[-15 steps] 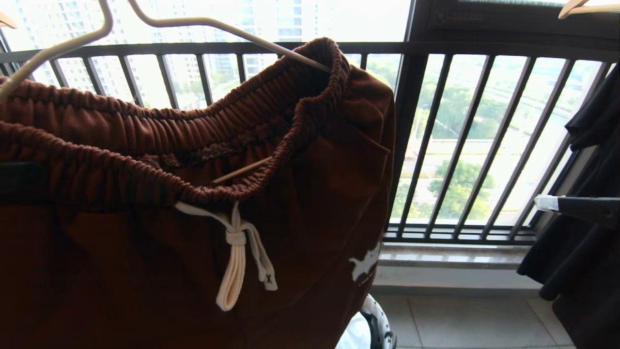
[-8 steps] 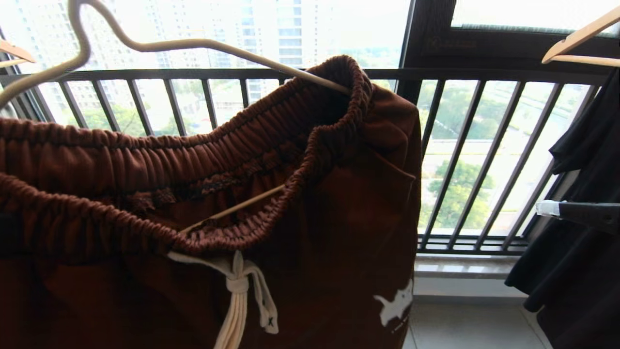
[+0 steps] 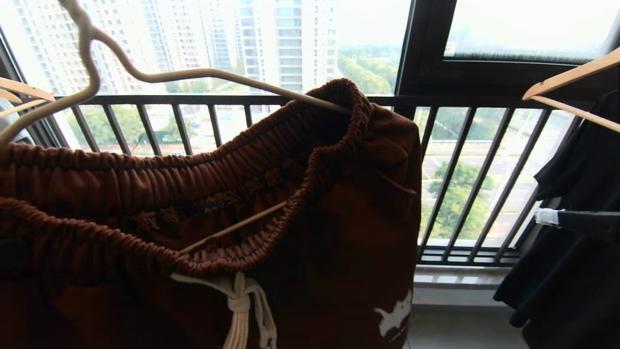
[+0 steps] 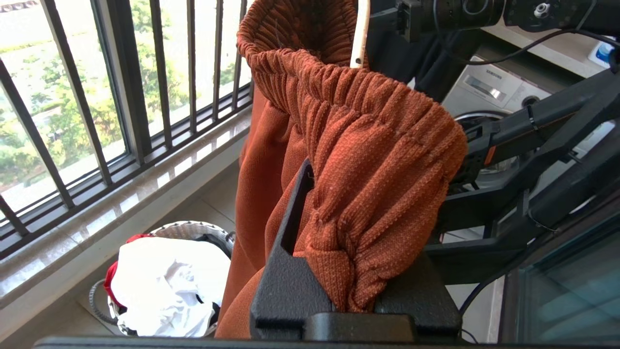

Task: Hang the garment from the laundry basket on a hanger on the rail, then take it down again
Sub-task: Hang the clothes rack on the clothesline

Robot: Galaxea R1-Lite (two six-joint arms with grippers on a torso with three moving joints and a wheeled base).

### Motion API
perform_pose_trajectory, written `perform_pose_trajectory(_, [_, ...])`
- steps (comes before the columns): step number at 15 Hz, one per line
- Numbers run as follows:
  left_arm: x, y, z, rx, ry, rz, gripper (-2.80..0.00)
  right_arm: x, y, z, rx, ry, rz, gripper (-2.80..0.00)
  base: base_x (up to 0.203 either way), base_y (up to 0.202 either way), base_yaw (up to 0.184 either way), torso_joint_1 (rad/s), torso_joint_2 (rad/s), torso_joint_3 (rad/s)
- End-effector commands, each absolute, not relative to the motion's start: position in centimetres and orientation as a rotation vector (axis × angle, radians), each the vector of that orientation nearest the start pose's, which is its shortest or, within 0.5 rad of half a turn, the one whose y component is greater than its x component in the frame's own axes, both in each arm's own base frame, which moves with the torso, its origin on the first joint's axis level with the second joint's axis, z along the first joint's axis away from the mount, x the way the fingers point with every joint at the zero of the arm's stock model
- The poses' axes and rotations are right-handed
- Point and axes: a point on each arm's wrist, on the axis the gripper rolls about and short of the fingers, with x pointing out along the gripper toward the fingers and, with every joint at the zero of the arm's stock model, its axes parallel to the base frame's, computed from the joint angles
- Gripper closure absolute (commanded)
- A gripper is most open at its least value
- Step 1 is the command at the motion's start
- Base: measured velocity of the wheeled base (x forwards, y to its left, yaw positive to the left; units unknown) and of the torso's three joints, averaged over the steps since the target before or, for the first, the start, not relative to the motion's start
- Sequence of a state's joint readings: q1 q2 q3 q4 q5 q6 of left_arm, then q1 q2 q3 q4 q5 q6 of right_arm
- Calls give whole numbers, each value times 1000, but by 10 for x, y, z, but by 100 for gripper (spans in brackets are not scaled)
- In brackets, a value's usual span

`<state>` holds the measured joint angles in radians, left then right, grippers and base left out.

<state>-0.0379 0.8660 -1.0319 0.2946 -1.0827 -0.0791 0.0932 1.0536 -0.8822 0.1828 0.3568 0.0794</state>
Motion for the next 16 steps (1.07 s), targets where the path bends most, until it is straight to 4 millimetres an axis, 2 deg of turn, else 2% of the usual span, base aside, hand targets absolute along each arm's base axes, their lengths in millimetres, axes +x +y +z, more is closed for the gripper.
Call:
perform_pose_trajectory(1, [67,-22,319,-154,191,-1113,0,131,20,270,125,375,433,0,0,0,0,274,-600,-328])
perform_pose_trajectory(4, [75,-23,320,-159,202,-1112,0,131,20,266,127,388,432,0,0,0,0,267,-584,-319])
perform_pose_trajectory(12, [63,-22,314,-156,196,-1113,0,121,19,262,124,381,438,0,0,0,0,178,-368,-195])
perform_pose_trajectory(16, [66,-22,312,-162,207,-1112,0,118,19,263,122,370,450,0,0,0,0,163,-324,-168])
